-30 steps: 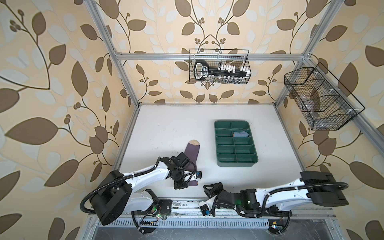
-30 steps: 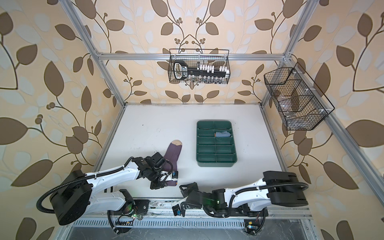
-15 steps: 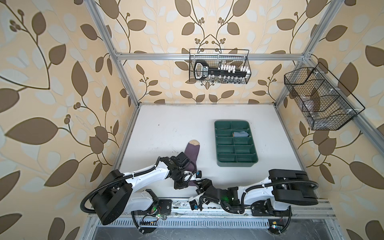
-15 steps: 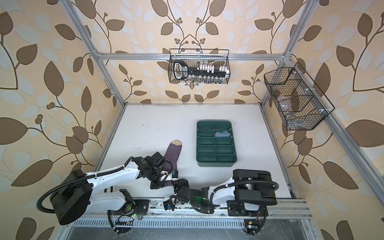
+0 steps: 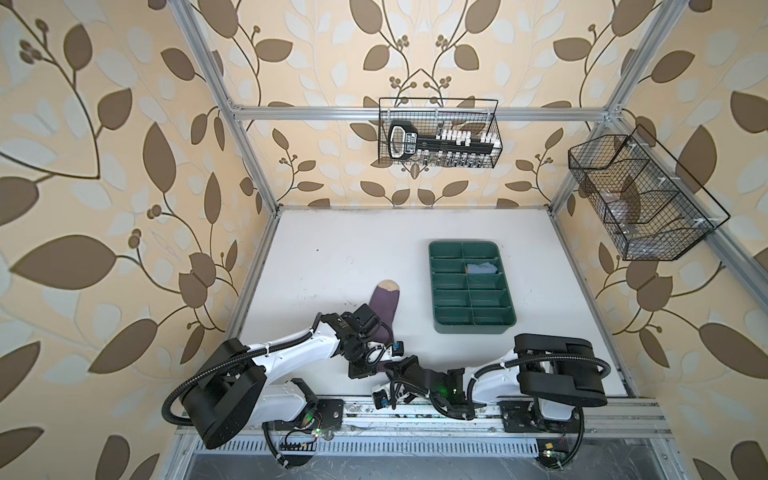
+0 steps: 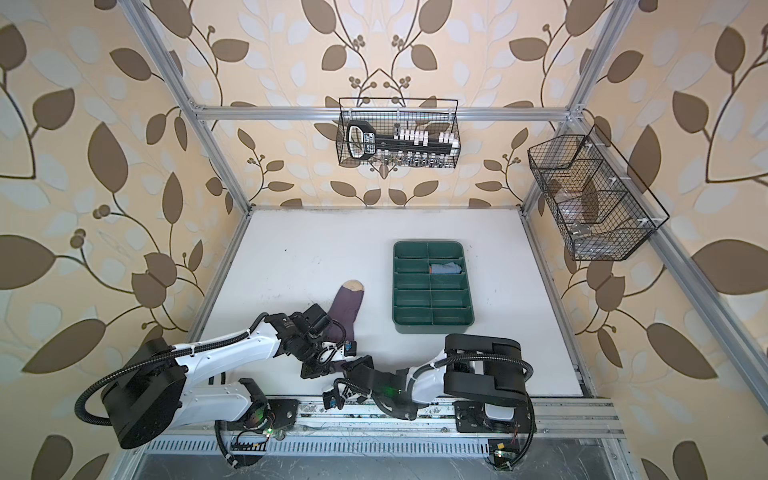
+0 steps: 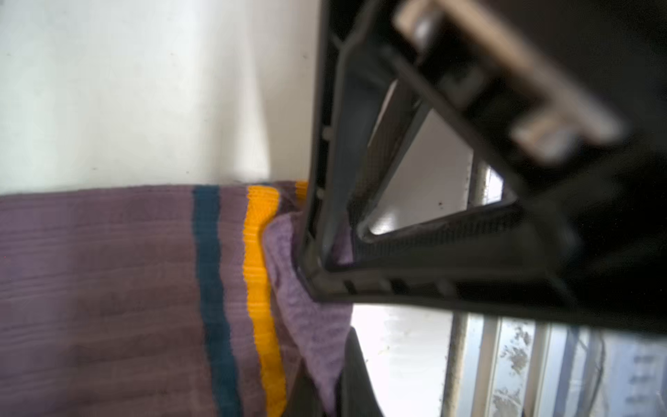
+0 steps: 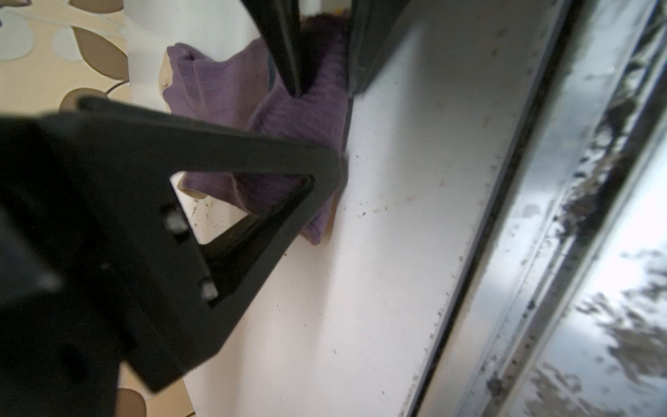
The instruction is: Roll the socks
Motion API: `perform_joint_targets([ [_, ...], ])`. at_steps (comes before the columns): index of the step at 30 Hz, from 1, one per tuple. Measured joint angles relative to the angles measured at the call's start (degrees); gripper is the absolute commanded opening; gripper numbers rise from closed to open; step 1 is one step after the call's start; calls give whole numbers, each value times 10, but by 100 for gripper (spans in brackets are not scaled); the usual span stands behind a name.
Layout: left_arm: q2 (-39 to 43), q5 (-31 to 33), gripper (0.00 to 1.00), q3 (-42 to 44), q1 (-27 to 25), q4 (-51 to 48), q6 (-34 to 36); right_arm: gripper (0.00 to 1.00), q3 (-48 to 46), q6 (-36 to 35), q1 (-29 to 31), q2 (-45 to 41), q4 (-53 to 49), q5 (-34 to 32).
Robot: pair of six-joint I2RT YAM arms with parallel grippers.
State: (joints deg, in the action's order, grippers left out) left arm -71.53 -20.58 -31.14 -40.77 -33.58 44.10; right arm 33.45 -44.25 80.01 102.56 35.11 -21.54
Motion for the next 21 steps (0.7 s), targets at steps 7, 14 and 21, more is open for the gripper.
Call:
perform_joint_targets([
  [7,6,10,26,-14,0,-12,-16,0,13,10,-2,-2,-35,12],
  [14,91,51,38,-46,0,-28,-27,0,30,35,-8,-43,-144,50],
  [21,224,168,41,-50,0,-28,-68,0,66,63,-43,-88,-291,154],
])
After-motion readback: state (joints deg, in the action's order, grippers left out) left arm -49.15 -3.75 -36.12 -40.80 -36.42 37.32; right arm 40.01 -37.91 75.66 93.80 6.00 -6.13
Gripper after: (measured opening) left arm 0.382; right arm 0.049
